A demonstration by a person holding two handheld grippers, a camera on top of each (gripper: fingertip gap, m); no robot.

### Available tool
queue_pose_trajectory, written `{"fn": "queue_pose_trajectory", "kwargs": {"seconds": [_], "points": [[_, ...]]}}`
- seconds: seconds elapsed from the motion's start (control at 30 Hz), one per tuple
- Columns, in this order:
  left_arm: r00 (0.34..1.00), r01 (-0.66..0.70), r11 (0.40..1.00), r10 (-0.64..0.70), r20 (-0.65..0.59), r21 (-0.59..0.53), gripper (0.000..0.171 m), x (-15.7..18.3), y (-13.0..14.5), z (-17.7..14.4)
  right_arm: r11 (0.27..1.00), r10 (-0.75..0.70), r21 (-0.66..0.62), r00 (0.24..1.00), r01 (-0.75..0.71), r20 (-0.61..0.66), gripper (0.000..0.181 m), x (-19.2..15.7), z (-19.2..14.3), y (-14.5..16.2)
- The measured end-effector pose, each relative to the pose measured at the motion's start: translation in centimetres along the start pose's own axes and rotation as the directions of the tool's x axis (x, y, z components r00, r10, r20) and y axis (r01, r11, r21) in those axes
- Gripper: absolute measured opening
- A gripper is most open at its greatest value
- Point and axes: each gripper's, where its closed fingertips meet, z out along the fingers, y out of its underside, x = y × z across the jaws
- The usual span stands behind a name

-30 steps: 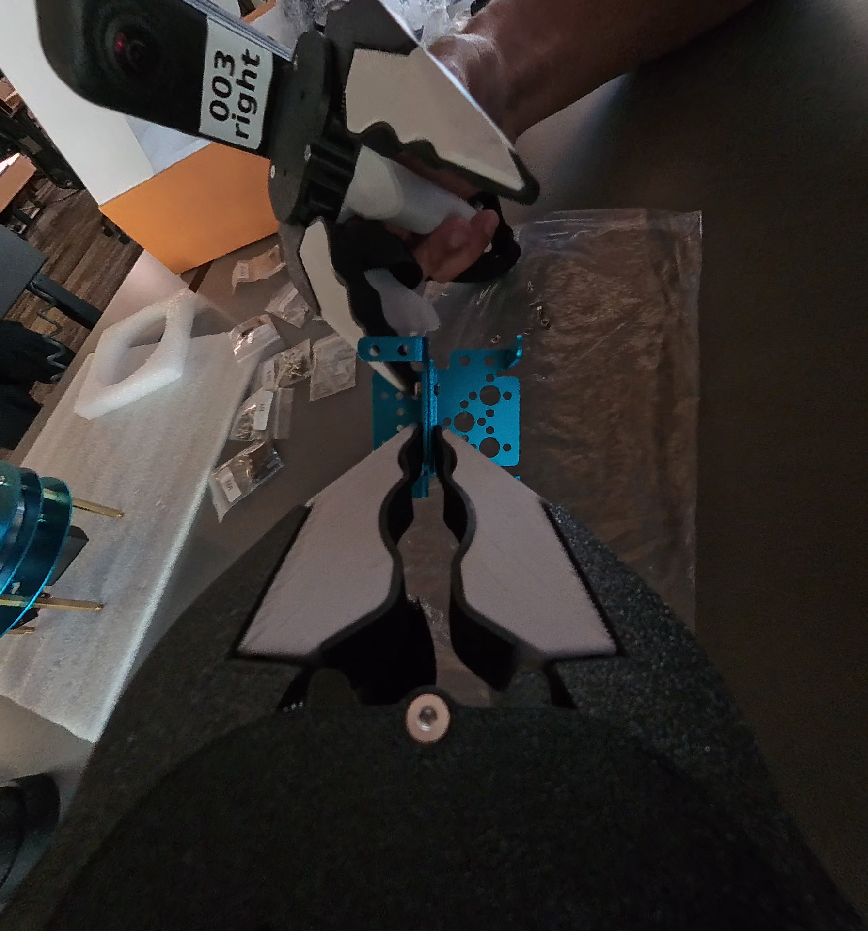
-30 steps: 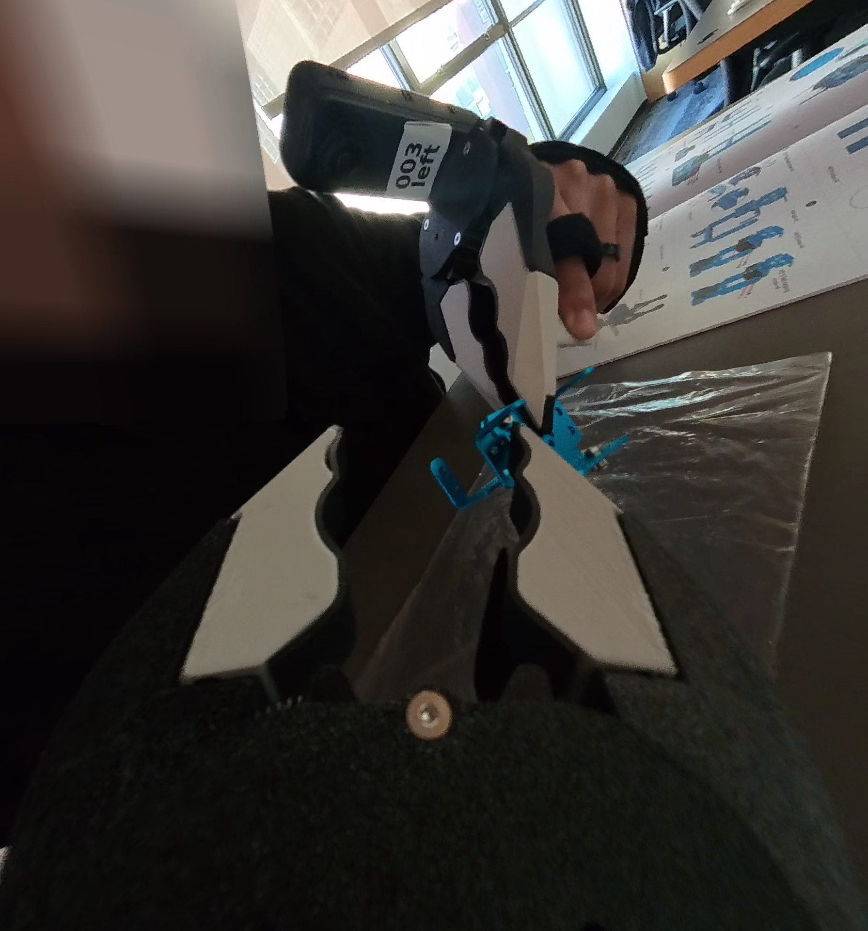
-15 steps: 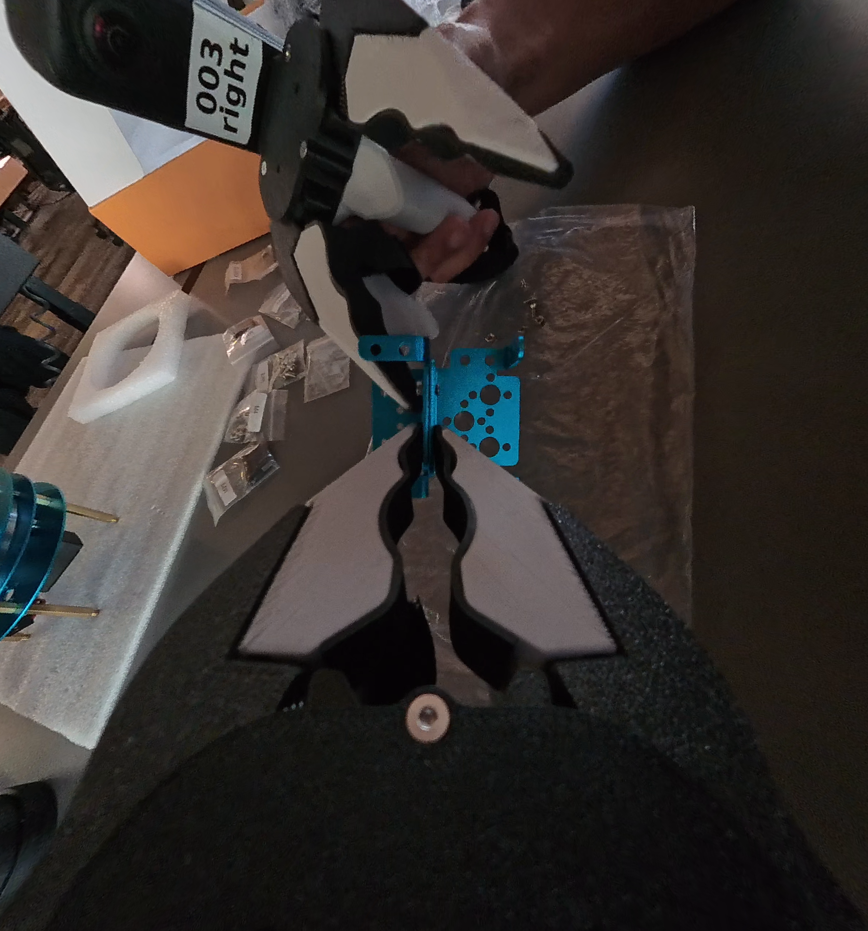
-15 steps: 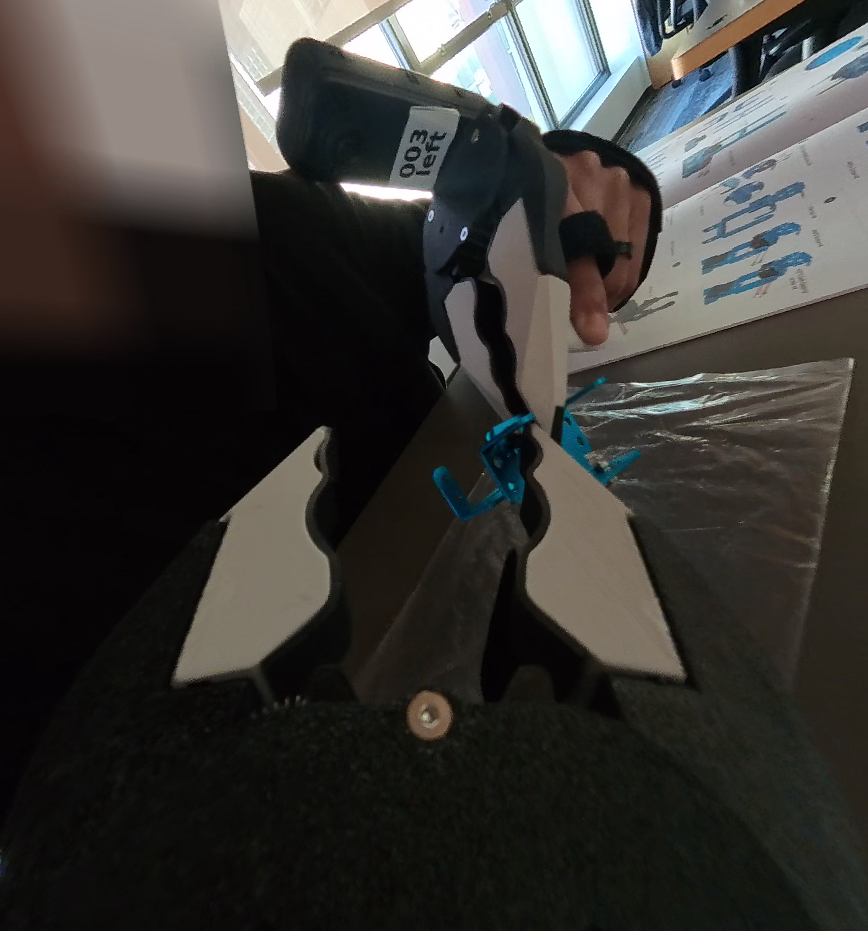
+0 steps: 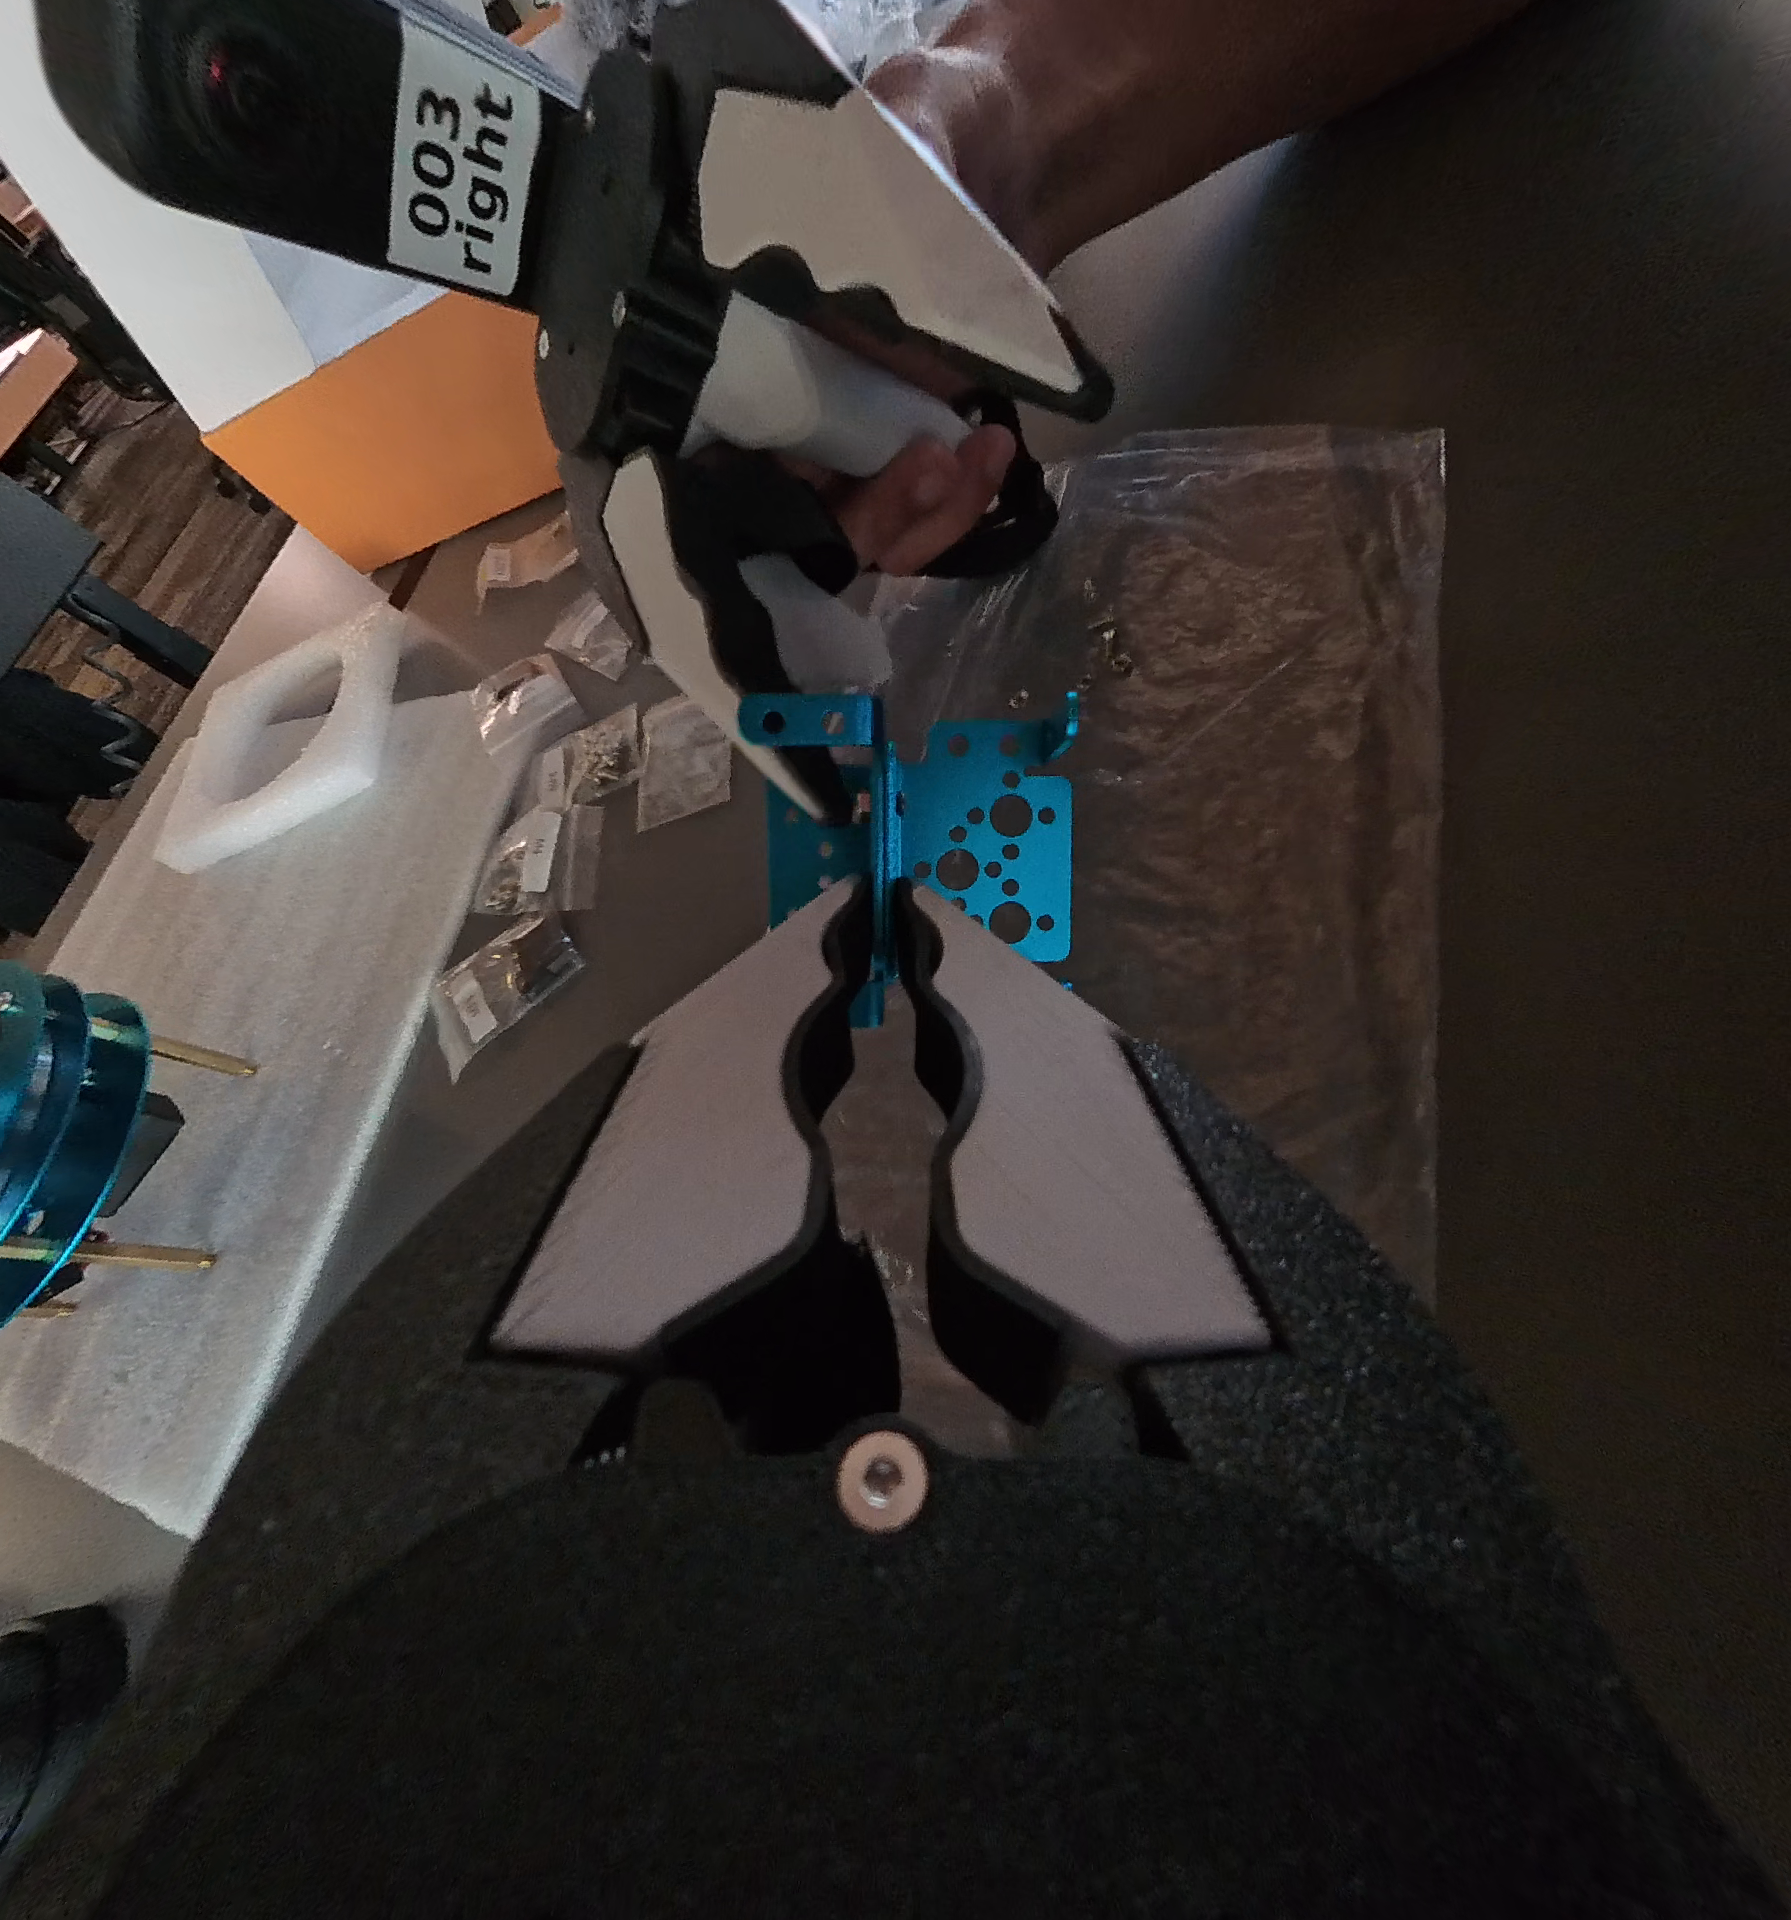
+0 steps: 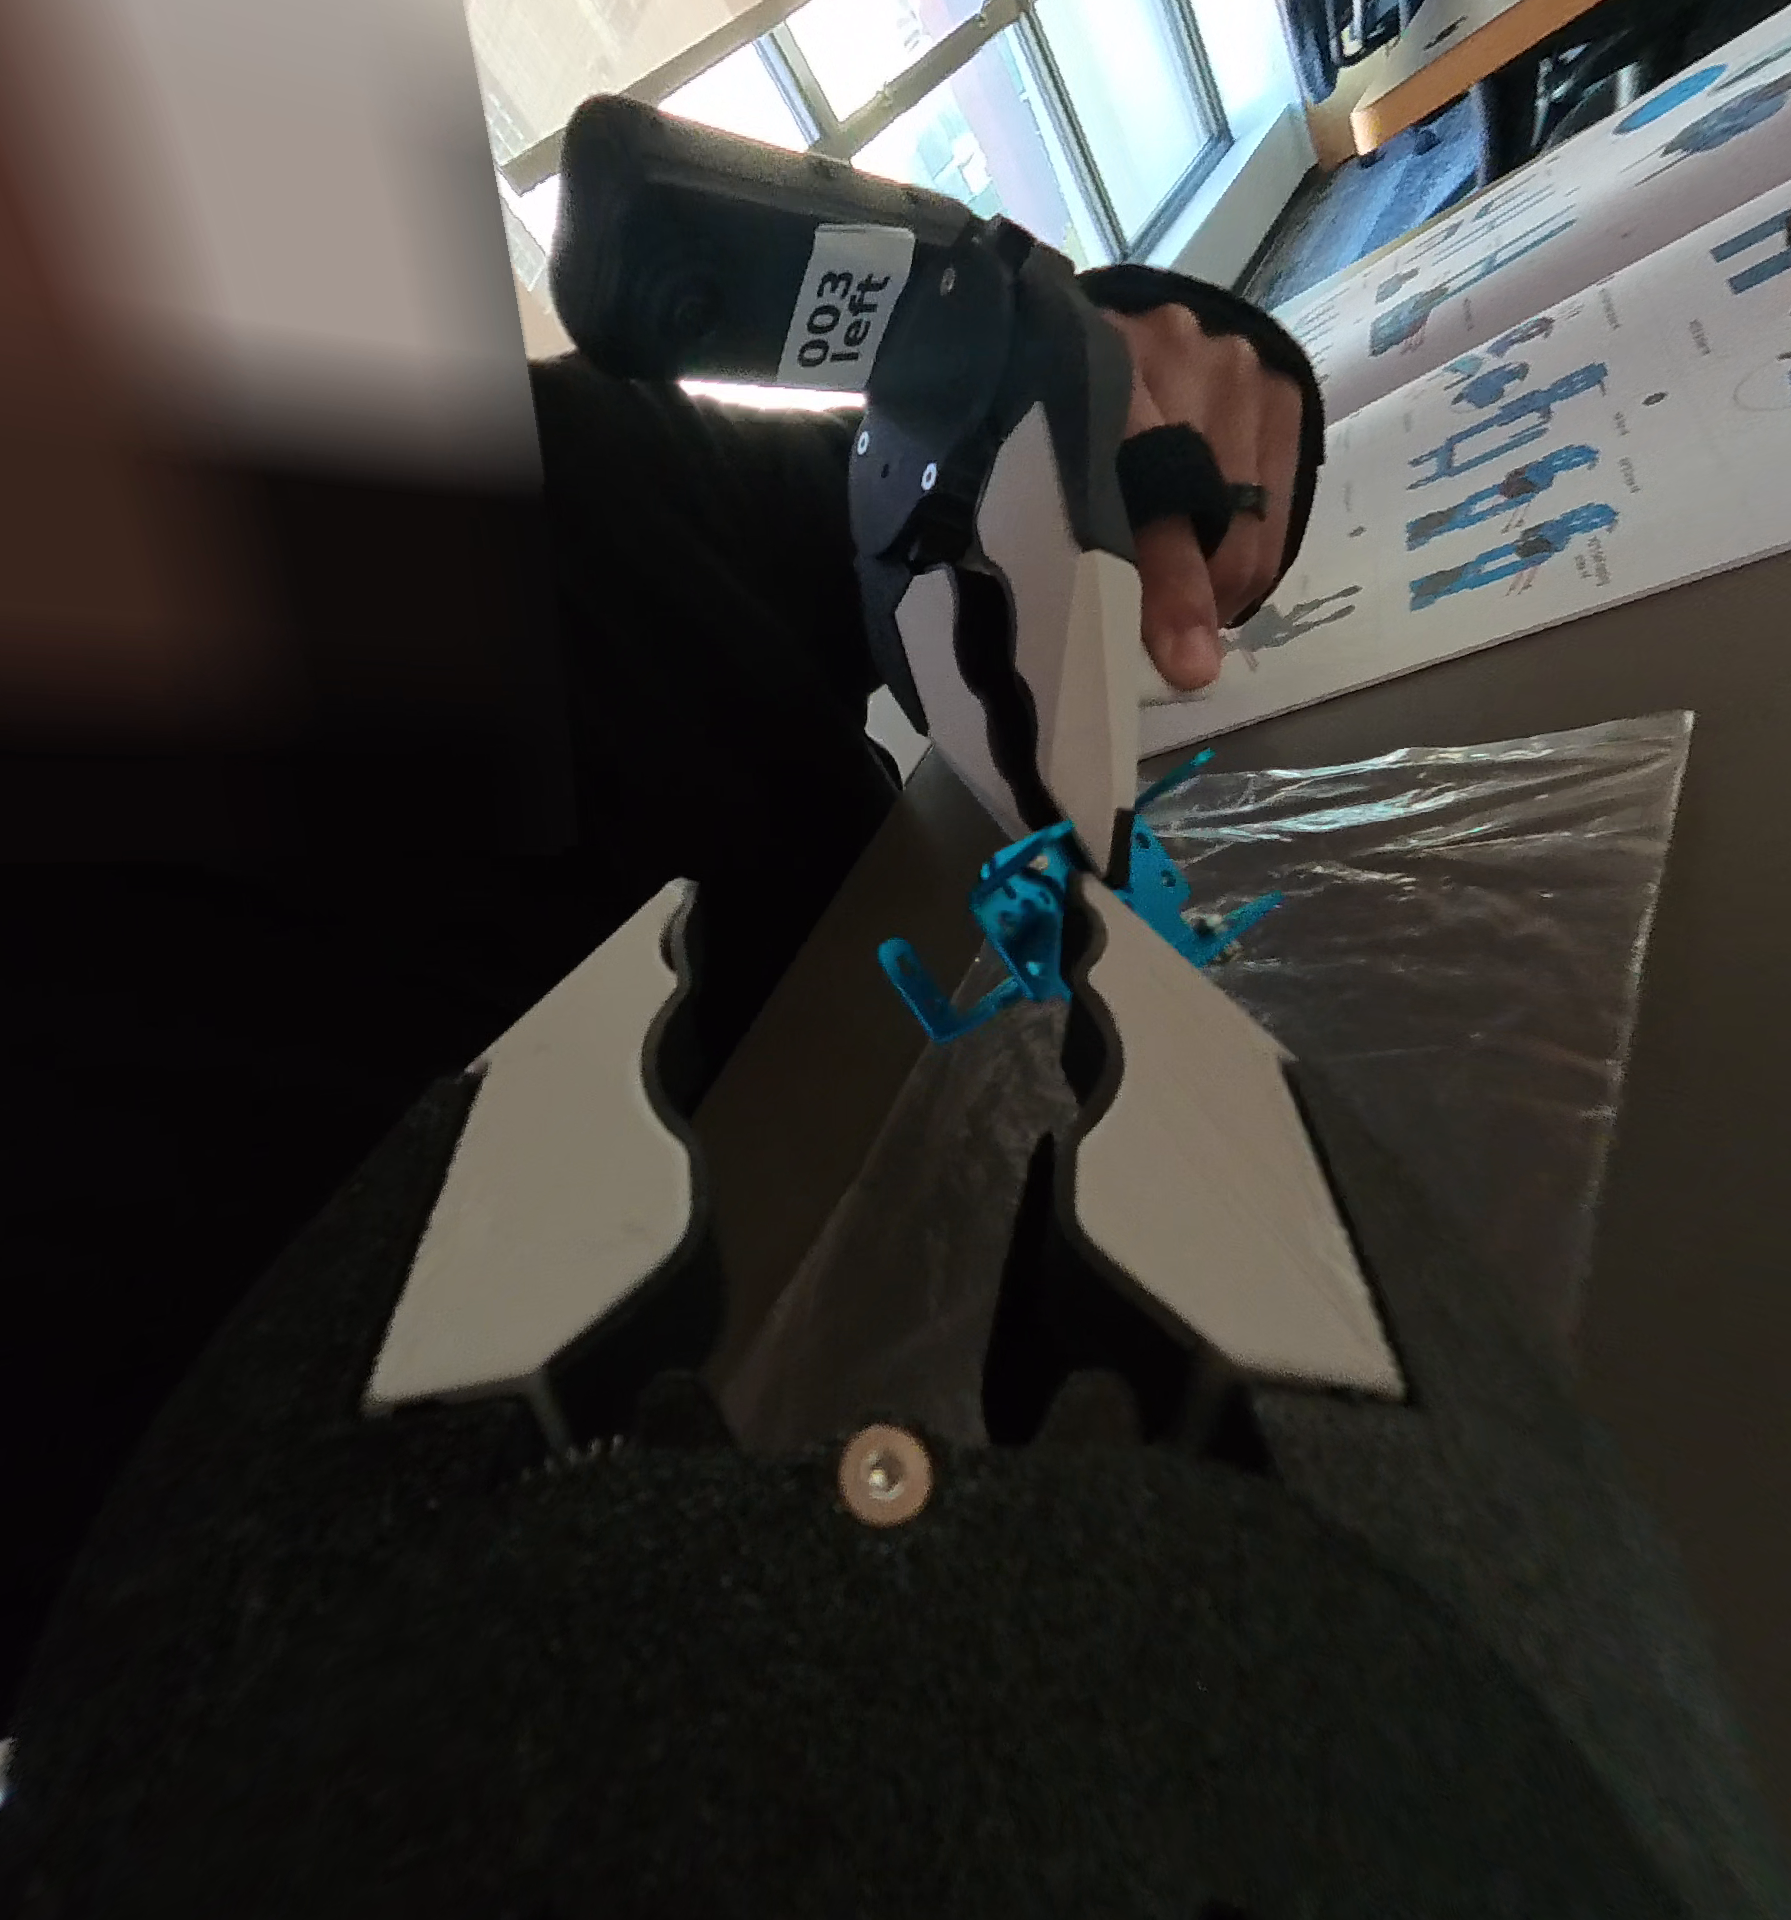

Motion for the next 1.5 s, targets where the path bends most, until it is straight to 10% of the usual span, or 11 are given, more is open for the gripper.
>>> {"fn": "queue_pose_trajectory", "kwargs": {"seconds": [1.5], "points": [[0.999, -0.031, 0.999, 0.032, 0.012, -0.010, 0.003, -0.1, 0.2, -0.1, 1.000, 0.025, -0.005, 1.000, -0.025, 0.017, 0.066, -0.2, 0.0, 0.0]]}}
